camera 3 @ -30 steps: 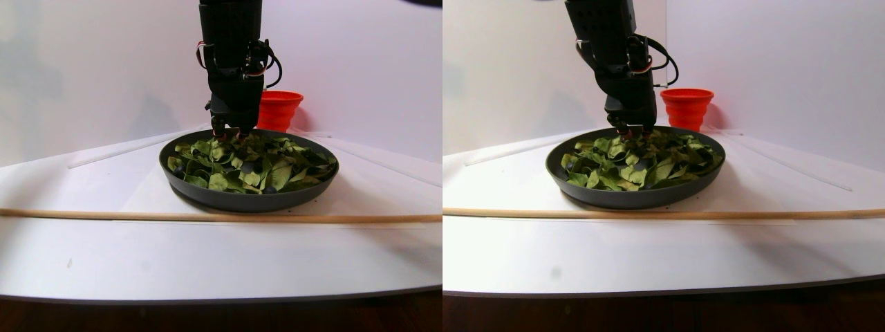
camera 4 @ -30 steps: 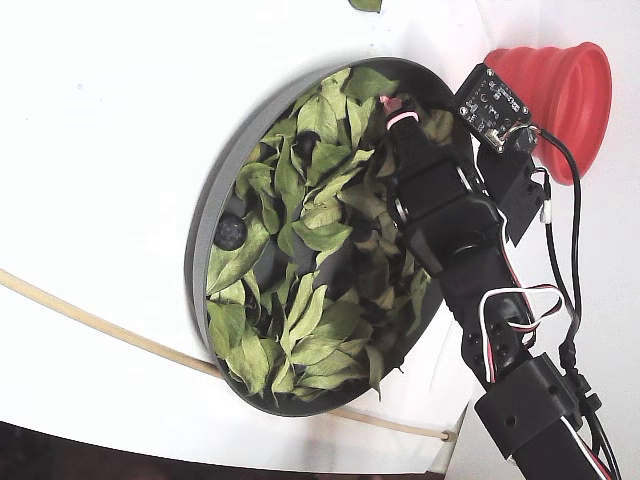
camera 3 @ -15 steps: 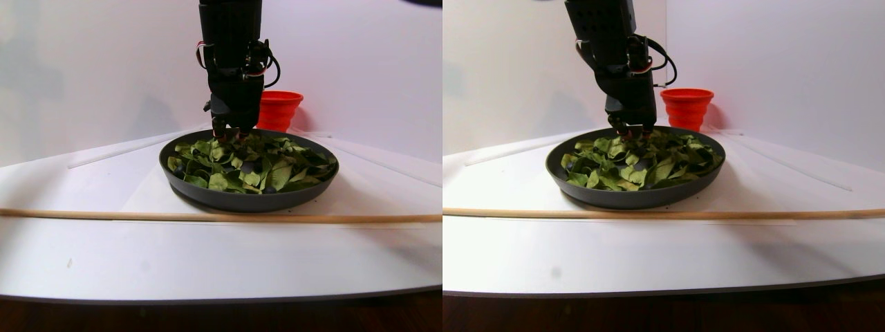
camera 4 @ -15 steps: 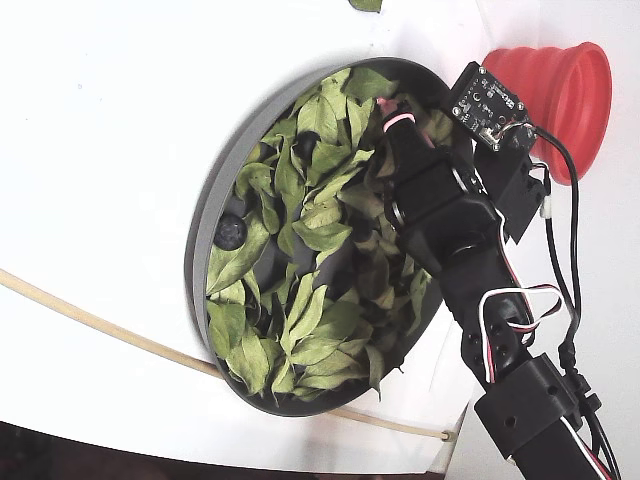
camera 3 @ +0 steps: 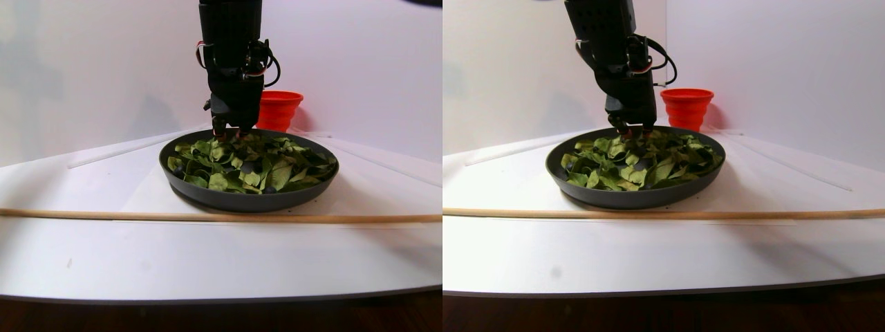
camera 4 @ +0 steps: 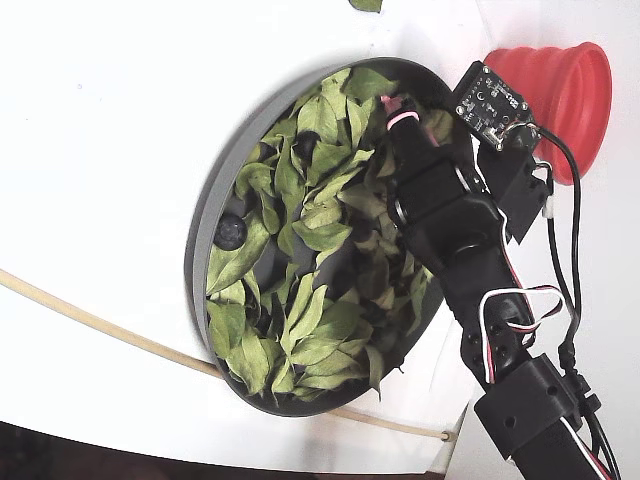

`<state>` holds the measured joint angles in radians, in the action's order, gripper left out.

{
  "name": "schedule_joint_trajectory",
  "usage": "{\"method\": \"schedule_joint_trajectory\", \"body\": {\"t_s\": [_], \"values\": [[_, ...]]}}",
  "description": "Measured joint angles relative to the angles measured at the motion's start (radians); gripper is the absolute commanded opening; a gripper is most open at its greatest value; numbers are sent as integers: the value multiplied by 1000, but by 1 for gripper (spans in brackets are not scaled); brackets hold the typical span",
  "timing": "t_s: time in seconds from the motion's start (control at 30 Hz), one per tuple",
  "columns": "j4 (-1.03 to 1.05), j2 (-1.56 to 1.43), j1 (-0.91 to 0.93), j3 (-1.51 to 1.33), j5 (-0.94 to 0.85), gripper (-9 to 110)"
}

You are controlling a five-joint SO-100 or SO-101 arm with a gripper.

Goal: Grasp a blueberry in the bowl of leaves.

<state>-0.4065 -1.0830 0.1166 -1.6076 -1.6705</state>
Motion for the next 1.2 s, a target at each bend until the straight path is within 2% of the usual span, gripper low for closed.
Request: {"method": "schedule_joint_trajectory", "body": {"t_s": [1.2], "values": [[-41,-9,31,-23,-11,17]]}}
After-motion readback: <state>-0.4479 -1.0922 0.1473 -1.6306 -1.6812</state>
